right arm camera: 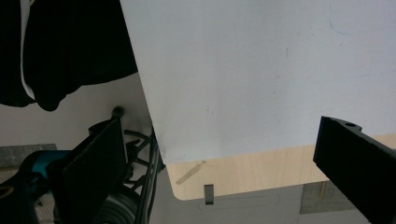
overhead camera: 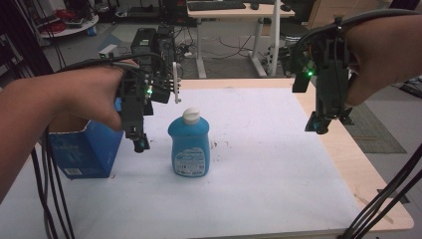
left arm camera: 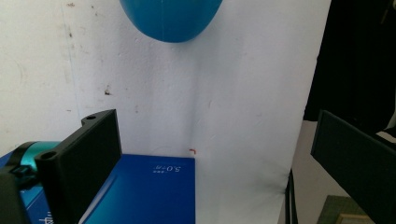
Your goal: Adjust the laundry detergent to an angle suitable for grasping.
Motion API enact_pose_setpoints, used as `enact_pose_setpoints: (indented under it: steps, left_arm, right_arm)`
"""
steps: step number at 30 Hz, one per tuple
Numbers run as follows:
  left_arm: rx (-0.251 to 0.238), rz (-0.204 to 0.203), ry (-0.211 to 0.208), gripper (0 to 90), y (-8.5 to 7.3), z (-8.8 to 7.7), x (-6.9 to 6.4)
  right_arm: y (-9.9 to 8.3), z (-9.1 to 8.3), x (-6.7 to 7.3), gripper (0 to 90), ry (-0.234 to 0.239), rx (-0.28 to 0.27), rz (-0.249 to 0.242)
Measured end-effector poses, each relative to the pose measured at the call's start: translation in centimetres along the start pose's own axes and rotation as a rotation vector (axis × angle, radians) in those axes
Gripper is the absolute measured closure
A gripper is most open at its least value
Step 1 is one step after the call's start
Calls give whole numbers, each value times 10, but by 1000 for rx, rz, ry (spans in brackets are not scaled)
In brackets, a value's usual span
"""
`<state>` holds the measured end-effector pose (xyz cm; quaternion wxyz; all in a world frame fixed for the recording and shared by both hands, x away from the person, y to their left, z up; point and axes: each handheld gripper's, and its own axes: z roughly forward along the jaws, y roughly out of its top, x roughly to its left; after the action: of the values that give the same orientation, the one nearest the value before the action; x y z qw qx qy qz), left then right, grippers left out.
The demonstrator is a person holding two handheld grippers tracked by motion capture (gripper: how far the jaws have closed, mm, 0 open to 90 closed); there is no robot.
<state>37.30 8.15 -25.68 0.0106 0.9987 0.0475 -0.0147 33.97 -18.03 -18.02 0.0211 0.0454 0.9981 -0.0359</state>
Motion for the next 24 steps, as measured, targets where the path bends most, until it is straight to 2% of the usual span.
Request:
enact_pose_setpoints:
  steps: [5, 10, 16, 24]
  left_arm:
    - [-3, -4, 0, 17, 0, -1, 0]
    - [7, -12, 1, 17, -2, 0, -1]
    - [5, -17, -1, 17, 0, -2, -2]
    - [-2, -17, 0, 16, -1, -2, -3]
  right_arm:
    - [2, -4, 1, 18, -1, -19, -15]
    - [1, -1, -2, 17, 0, -4, -23]
    - [-1, 2, -2, 17, -2, -14, -37]
    - [3, 2, -1, 17, -7, -6, -32]
